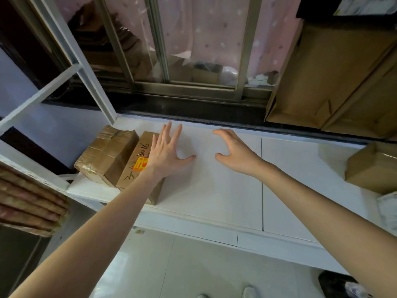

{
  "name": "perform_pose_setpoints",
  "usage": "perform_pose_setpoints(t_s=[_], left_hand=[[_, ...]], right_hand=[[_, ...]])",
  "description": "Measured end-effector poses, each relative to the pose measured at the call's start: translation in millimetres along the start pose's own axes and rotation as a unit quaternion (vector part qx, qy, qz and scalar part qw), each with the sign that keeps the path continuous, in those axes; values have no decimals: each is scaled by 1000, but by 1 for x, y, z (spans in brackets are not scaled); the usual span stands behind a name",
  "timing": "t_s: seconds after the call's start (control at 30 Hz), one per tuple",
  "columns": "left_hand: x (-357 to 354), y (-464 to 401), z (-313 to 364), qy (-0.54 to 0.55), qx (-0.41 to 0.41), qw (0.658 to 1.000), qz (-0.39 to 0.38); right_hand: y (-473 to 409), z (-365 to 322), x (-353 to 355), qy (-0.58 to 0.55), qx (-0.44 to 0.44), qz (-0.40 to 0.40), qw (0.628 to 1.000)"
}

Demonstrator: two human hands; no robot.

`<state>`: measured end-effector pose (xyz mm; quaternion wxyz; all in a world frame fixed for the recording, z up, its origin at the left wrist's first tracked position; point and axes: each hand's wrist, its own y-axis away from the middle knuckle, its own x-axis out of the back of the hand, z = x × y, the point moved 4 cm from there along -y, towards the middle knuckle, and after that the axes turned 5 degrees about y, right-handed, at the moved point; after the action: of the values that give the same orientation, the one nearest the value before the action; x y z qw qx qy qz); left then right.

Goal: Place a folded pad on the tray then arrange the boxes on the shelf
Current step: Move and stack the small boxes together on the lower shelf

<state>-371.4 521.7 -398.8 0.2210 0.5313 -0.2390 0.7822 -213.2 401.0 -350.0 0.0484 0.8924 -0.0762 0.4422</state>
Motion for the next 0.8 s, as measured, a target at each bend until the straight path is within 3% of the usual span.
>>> perform_pose_setpoints(t_s=[0.4, 0.8], left_hand=[[-26, -14, 244, 57, -159, 985, -29], [-126, 28, 459, 77, -240, 959, -133]], right_hand=[[128, 111, 144, 67, -68, 112, 989], [301, 293, 238, 60, -267, 190, 943]])
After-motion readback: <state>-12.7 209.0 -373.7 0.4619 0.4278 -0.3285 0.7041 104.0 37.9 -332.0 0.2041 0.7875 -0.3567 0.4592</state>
